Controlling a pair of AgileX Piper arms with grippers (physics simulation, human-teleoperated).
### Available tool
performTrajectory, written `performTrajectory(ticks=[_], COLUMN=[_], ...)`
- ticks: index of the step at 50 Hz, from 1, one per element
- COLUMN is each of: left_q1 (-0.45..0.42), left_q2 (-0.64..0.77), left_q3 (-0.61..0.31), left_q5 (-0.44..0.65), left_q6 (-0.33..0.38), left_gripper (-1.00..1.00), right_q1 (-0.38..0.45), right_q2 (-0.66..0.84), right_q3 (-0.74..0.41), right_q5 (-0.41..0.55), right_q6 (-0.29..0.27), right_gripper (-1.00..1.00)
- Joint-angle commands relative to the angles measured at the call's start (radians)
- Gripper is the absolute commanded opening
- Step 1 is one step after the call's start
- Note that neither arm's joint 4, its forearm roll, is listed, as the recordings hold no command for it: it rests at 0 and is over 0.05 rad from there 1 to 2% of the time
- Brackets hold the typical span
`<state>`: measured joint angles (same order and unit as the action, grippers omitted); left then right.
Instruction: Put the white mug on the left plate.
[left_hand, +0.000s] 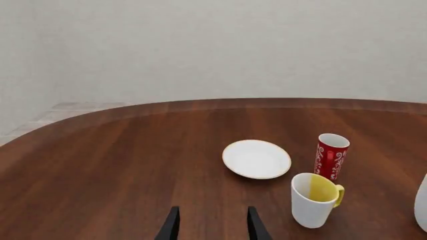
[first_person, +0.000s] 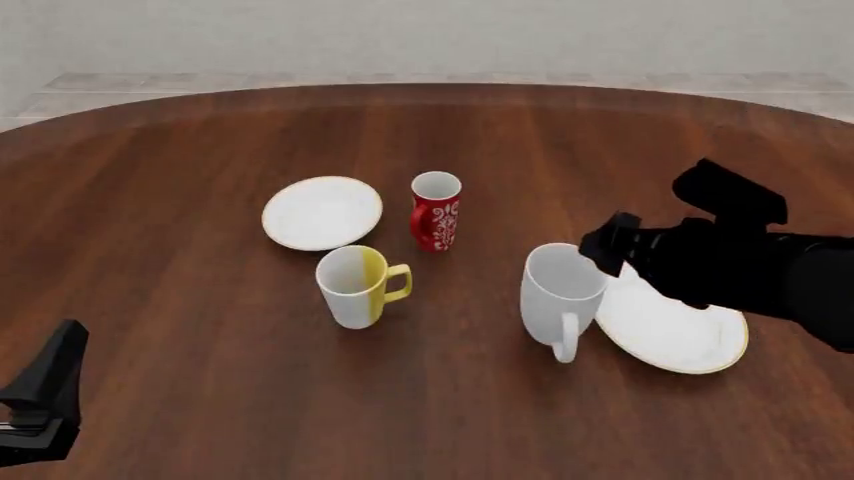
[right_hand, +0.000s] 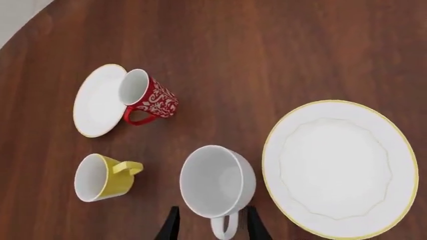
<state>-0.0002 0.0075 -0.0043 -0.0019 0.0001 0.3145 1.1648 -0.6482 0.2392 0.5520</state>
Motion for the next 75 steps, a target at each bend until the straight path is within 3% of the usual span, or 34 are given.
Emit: performTrajectory(ticks=[1, 25, 59, 75], left_q1=[0.0, 0.0, 0.0, 0.0], left_q2=[0.0, 0.0, 0.0, 0.0], left_q3=[0.0, 0.0, 0.0, 0.0], left_q5=[0.0, 0.0, 0.0, 0.0], left_q6=[0.0, 0.0, 0.0, 0.0], left_gripper=[1.0, 1.0, 1.0, 1.0], right_q1=[0.006, 0.104, 0.098, 0.128], right_q2=[0.042, 0.13, 0.214, 0.236], right_q3=[0.031, 0.057, 0.129, 0.098], right_q5=[-0.04, -0.093, -0.198, -0.177], right_q6=[0.028, 0.104, 0.141, 0.145], right_gripper=[1.0, 1.0, 1.0, 1.0])
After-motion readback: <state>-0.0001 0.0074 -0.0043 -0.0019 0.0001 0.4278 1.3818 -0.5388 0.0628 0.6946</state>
